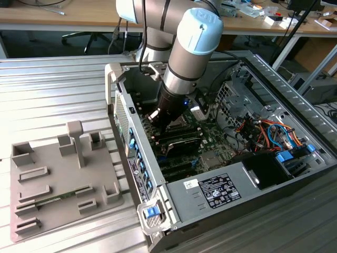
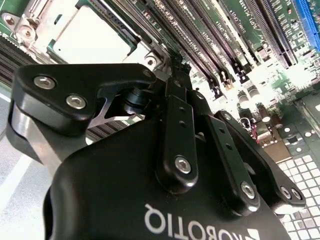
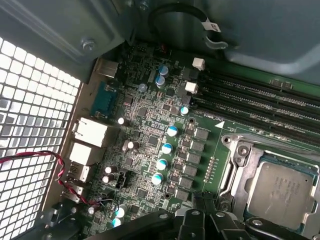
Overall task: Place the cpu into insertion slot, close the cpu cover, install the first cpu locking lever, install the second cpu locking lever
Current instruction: 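Install the second cpu locking lever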
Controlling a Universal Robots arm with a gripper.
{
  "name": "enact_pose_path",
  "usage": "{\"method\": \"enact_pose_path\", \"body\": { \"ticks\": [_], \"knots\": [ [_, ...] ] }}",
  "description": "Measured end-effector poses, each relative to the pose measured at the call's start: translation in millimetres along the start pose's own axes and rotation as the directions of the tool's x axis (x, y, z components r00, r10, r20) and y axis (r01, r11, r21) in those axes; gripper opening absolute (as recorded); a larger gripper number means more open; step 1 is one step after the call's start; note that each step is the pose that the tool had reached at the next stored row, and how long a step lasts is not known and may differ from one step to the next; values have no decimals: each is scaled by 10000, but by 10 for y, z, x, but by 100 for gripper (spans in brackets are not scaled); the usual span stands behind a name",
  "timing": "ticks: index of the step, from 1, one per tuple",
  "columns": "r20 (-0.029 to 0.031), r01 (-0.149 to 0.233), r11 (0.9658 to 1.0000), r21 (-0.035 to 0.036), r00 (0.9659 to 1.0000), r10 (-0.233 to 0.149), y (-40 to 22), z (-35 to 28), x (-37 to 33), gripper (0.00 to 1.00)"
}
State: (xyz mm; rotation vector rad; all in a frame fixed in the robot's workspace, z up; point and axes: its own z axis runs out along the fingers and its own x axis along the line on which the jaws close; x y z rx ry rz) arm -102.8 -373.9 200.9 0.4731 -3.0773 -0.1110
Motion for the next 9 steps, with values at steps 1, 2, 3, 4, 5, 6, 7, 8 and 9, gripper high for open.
{"method": "enact_pose_path", "body": {
  "ticks": [1, 2, 3, 4, 5, 6, 7, 8, 9],
  "knots": [
    [-4, 2, 10000, 13, 10000, -2, 1, -24, 0, 11],
    [-3, 2, 10000, 13, 10000, -2, 2, -35, 0, 11],
    [-6, 1, 10000, 18, 10000, -1, 3, -49, 1, 11],
    [-7, 0, 10000, 20, 10000, 0, 4, -60, 1, 11],
    [-7, 0, 10000, 21, 10000, 0, 5, -72, 1, 11],
    [-7, 0, 10000, 21, 10000, 0, 5, -83, 1, 11],
    [-6, 1, 10000, 21, 10000, -1, 4, -89, -5, 11],
    [-6, 0, 10000, 21, 10000, 0, 0, -91, -18, 11],
    [-9, -2, 10000, 22, 10000, 2, -8, -93, -43, 11]
  ]
}}
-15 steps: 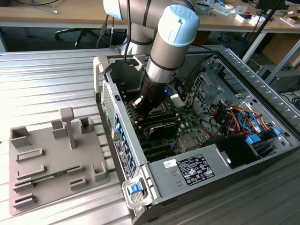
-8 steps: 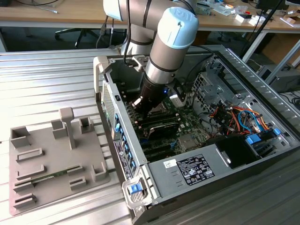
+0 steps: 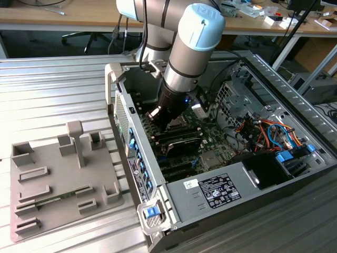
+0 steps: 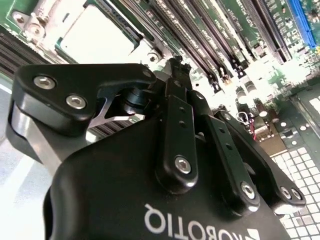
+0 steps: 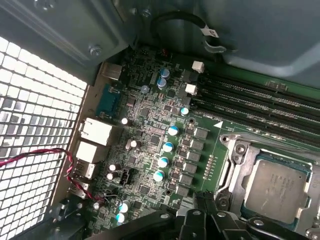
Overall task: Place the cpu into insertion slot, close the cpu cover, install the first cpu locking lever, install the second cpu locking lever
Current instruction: 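Install the second cpu locking lever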
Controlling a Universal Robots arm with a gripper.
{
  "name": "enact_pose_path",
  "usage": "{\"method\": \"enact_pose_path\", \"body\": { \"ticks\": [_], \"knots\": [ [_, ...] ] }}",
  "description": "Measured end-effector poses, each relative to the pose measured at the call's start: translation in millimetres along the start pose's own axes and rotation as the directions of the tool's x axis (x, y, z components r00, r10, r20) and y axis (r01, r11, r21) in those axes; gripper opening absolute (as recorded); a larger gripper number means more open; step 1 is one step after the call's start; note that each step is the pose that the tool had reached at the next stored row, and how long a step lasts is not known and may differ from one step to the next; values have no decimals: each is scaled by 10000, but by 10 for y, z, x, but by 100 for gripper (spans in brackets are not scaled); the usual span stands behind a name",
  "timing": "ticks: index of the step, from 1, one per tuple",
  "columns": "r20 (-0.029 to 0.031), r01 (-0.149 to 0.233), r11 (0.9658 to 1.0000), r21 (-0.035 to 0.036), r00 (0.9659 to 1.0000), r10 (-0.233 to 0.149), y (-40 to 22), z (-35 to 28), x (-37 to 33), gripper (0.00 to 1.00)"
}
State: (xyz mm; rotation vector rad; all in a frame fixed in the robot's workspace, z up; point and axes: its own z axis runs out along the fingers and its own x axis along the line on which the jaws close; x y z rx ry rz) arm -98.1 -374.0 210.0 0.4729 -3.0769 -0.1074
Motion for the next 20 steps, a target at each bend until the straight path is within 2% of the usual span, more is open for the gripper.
{"method": "enact_pose_path", "body": {
  "ticks": [3, 5, 9, 11, 13, 17, 19, 20],
  "knots": [
    [-39, -1, 10000, -12, 10000, 0, -57, -7, -191, 11],
    [-90, -3, 10000, -27, 10000, 3, -95, -13, -329, 11],
    [-101, -74, 10000, -33, 9999, 74, -120, -21, -504, 11],
    [-97, -91, 10000, -35, 9999, 91, -123, -49, -523, 11],
    [-98, -111, 9999, -35, 9999, 111, -119, -125, -527, 11],
    [-92, -181, 9998, -36, 9998, 180, -102, -354, -524, 11],
    [-89, -213, 9998, -38, 9997, 213, -96, -444, -523, 11],
    [-85, -214, 9998, -48, 9997, 214, -95, -449, -523, 11]
  ]
}}
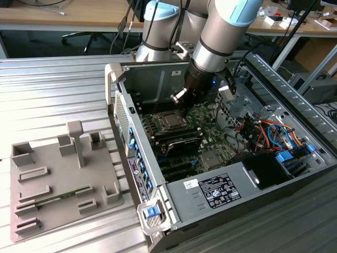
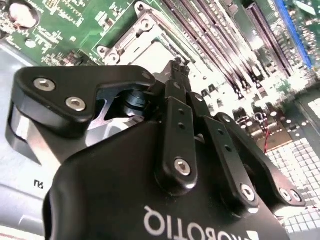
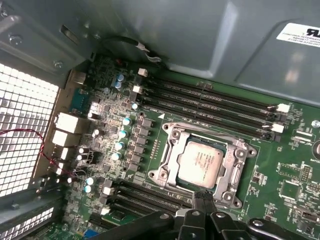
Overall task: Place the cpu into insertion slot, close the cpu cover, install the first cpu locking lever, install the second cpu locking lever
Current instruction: 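Install the second cpu locking lever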
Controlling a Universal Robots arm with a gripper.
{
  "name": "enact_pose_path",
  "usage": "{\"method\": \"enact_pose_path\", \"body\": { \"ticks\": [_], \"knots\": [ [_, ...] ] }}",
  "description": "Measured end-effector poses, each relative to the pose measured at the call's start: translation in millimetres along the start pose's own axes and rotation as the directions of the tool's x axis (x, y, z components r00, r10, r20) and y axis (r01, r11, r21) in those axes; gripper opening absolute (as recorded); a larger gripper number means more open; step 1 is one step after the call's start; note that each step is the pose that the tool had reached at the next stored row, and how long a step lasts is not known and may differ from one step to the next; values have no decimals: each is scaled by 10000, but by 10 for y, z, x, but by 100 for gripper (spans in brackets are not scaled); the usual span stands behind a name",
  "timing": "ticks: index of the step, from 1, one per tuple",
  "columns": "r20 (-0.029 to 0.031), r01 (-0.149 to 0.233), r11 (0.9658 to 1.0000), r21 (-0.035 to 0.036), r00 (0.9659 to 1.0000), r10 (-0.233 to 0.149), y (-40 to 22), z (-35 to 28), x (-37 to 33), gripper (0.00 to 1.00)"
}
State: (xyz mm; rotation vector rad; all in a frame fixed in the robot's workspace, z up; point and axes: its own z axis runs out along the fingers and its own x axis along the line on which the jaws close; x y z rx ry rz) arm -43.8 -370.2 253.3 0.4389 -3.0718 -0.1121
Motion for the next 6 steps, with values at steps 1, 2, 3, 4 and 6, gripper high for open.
{"method": "enact_pose_path", "body": {
  "ticks": [1, 2, 3, 4, 6],
  "knots": [
    [2, -1, 10000, -5, 10000, 1, 0, 0, 0, 11],
    [0, 0, 10000, -4, 10000, 0, 0, -1, 0, 11],
    [1, 0, 10000, -6, 10000, 0, 0, -1, 0, 11],
    [1, 0, 10000, -7, 10000, 0, 0, -1, 0, 11],
    [2, 0, 10000, -8, 10000, 0, 0, -1, 0, 11]
  ]
}}
